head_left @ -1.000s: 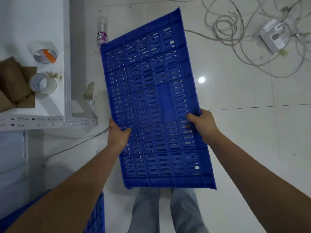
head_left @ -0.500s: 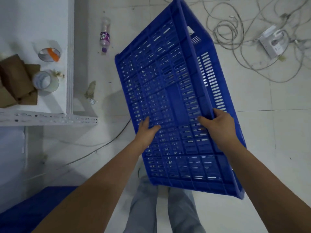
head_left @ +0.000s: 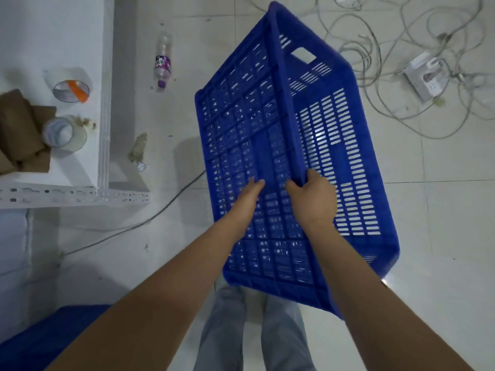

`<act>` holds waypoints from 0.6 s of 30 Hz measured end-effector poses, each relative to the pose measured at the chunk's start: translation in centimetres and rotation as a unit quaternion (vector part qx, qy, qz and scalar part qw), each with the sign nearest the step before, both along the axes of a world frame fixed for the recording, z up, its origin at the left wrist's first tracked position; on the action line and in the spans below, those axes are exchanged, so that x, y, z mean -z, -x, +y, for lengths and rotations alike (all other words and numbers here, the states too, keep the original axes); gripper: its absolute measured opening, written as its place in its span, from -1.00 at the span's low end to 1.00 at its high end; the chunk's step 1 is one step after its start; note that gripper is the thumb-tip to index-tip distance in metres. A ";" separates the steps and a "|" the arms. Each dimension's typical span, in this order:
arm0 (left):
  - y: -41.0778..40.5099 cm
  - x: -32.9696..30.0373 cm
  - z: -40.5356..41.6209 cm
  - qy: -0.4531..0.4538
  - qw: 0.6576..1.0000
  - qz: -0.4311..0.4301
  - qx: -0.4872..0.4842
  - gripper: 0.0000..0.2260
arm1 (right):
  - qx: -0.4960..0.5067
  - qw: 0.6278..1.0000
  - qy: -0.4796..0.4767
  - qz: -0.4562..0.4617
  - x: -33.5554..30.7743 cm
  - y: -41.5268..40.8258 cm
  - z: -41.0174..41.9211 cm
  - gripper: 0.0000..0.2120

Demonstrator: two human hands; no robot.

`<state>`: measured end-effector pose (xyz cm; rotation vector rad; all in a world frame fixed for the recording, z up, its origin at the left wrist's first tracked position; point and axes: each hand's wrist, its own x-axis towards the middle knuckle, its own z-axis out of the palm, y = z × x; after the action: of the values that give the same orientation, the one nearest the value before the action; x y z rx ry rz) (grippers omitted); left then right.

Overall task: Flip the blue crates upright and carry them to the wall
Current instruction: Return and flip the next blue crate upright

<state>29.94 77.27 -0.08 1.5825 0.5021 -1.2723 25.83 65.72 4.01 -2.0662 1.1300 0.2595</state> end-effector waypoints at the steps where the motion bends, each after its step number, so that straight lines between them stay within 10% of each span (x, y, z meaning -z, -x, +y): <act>1: 0.1 0.1 -0.1 0.014 1.000 0.007 -0.016 -0.35 | 0.003 1.000 -0.002 0.006 0.6 -0.2 0.8 -0.76; 10: -2.6 2.0 1.8 -0.009 0.998 -0.060 -0.028 -0.22 | -0.092 0.990 -0.062 0.086 5.0 -1.8 9.5 -0.74; 18: -6.2 7.3 7.9 -0.243 0.950 -0.195 0.018 -0.71 | -0.214 0.958 -0.164 0.095 8.0 -3.2 14.7 -0.68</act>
<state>36.19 85.19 -7.35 2.2047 0.5605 -0.8568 29.06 80.37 -3.97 -1.9890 0.6738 0.8166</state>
